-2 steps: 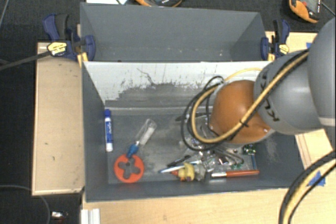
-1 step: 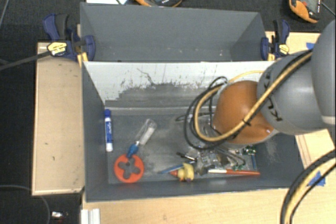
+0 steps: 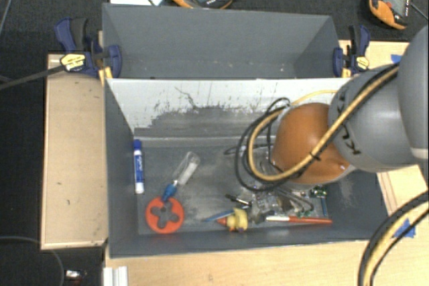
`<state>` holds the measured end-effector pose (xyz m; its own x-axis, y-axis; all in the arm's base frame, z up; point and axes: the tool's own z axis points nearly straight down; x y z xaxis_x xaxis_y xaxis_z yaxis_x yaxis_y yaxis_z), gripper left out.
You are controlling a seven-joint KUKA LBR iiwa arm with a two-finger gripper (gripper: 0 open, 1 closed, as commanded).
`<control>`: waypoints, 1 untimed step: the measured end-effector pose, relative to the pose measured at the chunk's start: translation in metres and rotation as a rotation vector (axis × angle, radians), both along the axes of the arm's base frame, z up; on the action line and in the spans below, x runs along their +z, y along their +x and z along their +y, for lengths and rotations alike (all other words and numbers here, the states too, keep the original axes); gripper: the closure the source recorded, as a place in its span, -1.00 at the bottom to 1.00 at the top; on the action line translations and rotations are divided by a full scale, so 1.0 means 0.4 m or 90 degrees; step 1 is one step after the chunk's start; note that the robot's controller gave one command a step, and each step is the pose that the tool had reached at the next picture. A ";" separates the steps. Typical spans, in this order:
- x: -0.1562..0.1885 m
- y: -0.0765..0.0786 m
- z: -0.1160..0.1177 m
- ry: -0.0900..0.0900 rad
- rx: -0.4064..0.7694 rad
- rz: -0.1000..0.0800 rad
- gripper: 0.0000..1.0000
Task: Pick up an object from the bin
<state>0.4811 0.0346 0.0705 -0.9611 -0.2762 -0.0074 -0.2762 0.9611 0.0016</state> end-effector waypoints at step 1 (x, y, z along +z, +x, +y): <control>0.022 0.000 0.000 0.000 0.001 -0.001 1.00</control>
Offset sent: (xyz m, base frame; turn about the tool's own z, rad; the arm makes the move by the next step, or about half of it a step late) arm -0.0002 0.0001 0.0803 -0.0011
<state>0.4810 0.0347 0.0792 -0.9606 -0.2778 -0.0086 -0.2778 0.9606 0.0017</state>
